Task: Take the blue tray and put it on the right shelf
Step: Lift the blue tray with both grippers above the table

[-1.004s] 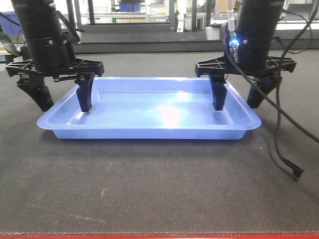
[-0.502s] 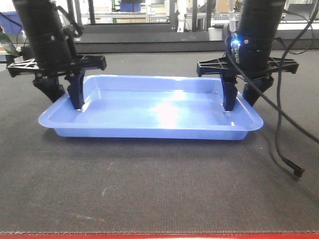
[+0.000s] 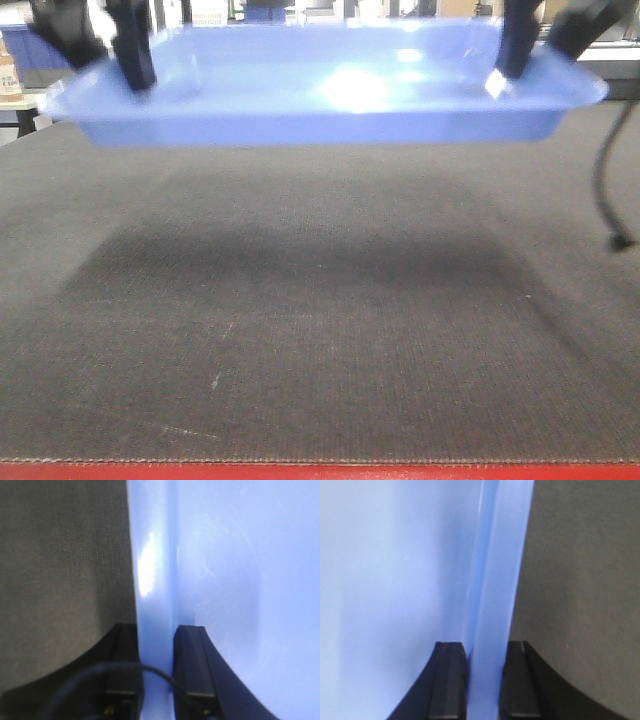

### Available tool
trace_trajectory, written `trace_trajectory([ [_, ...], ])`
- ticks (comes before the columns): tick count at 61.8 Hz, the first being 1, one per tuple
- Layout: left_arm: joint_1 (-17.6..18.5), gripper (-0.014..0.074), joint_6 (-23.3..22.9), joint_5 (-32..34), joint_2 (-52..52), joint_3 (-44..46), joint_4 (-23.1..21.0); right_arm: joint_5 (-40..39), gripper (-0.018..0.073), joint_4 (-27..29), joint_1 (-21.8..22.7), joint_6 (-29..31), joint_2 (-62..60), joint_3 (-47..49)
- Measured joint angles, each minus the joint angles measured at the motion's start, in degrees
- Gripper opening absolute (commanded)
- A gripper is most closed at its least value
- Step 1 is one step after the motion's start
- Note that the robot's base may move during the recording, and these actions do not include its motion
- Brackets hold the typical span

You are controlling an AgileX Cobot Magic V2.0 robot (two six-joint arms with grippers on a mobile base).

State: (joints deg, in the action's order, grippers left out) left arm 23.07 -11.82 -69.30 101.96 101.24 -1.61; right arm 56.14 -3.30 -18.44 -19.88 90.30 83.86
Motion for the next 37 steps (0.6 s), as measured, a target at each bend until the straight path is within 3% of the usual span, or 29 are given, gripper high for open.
trace_trajectory([
  [20,3.03,-0.0041,-1.97,-0.76,-10.77,-11.69,-0.61,-0.13,0.0057,1.90,-1.91,-0.59,-12.21,-12.22],
  [37,10.54,-0.0041,-8.90,0.52,-19.18,-21.33,1.00,5.79,0.0057,2.18,-2.03,-0.49,-18.45,-15.56],
])
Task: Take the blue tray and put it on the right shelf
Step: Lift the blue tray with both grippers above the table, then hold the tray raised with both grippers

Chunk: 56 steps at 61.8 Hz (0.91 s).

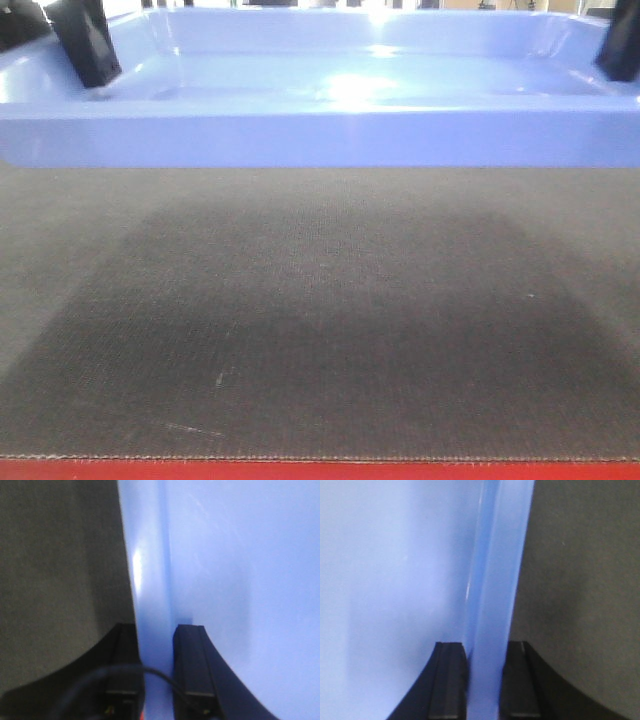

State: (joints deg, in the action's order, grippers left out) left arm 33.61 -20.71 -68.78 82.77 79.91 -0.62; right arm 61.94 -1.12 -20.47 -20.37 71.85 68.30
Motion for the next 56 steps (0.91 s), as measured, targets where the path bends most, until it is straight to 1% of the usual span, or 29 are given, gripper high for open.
trace_trajectory([
  [5,2.78,-0.0041,-1.70,0.00,-2.81,0.05,1.59,1.38,0.0057,-0.30,0.00,0.00,-3.31,-0.08],
  [10,4.22,-0.0041,-2.60,-0.12,-4.27,1.06,2.32,2.06,0.0057,-0.47,0.00,0.13,-6.32,-0.08],
  [14,4.67,-0.0041,-2.75,-0.37,-4.66,2.38,2.59,2.31,0.0057,-0.61,0.00,0.13,-8.74,-0.08],
  [30,4.91,-0.0041,-2.86,-0.67,-4.78,4.99,2.10,3.06,0.0057,-0.61,0.00,0.13,-14.44,-0.08],
  [56,4.91,-0.0048,-2.86,-0.67,-4.78,5.07,2.01,3.09,0.0057,-0.64,0.00,0.13,-14.57,0.85],
])
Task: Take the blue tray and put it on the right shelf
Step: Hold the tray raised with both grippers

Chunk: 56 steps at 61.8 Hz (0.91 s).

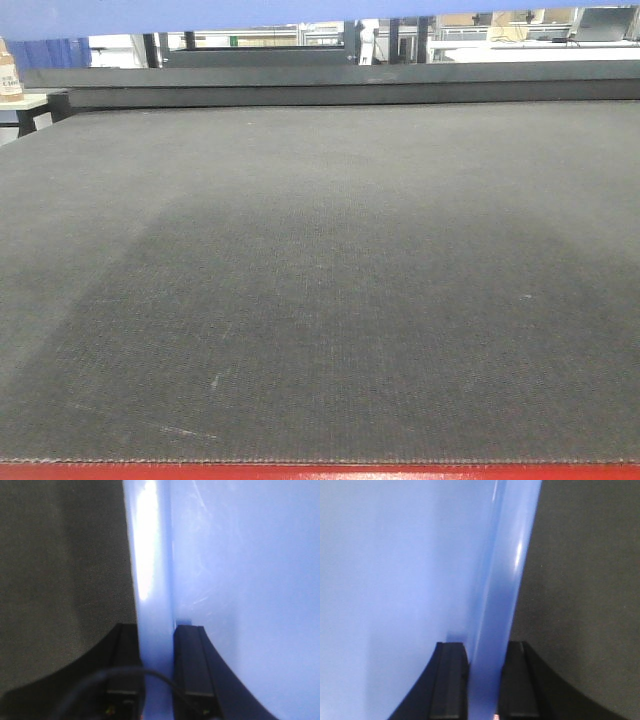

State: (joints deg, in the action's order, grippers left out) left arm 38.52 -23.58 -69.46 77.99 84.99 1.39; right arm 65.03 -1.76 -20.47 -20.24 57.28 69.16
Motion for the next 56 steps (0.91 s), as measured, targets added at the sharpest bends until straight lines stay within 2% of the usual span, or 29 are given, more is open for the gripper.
trace_trajectory([
  [56,0.00,-0.0048,0.00,0.00,0.00,0.00,0.00,-0.25,0.0057,-0.09,0.00,0.00,0.00,0.00],
])
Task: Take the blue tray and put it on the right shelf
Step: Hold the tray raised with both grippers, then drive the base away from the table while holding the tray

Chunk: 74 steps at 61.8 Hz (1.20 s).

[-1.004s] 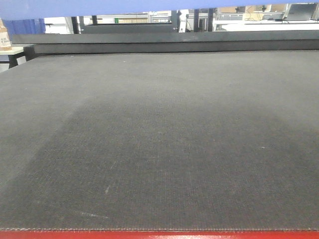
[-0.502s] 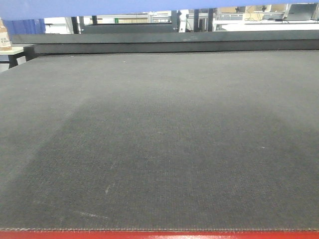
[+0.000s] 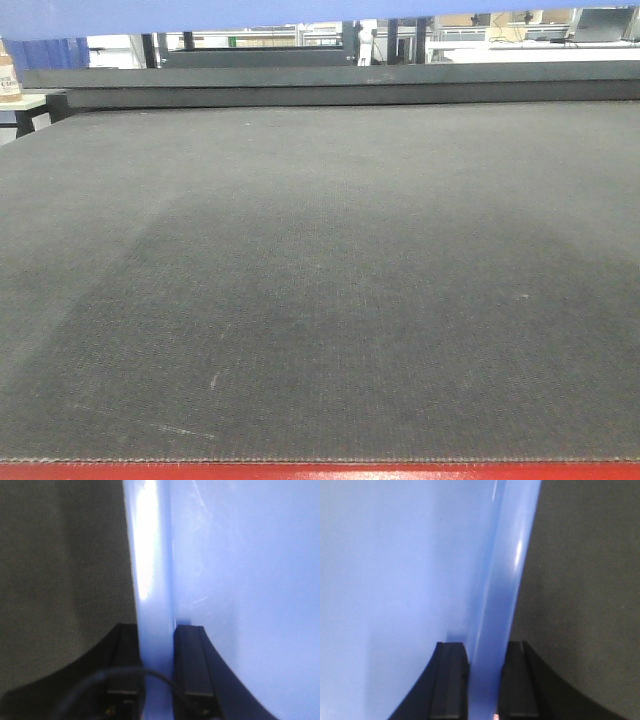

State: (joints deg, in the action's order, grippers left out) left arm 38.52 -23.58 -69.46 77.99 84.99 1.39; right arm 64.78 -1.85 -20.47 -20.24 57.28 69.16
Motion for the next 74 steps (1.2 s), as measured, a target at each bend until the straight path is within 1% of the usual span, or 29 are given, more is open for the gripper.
trace_trajectory([
  [74,0.00,-0.0048,-0.08,0.11,-0.09,0.00,-0.14,-0.33,0.0057,-0.13,0.00,0.11,0.00,0.00],
])
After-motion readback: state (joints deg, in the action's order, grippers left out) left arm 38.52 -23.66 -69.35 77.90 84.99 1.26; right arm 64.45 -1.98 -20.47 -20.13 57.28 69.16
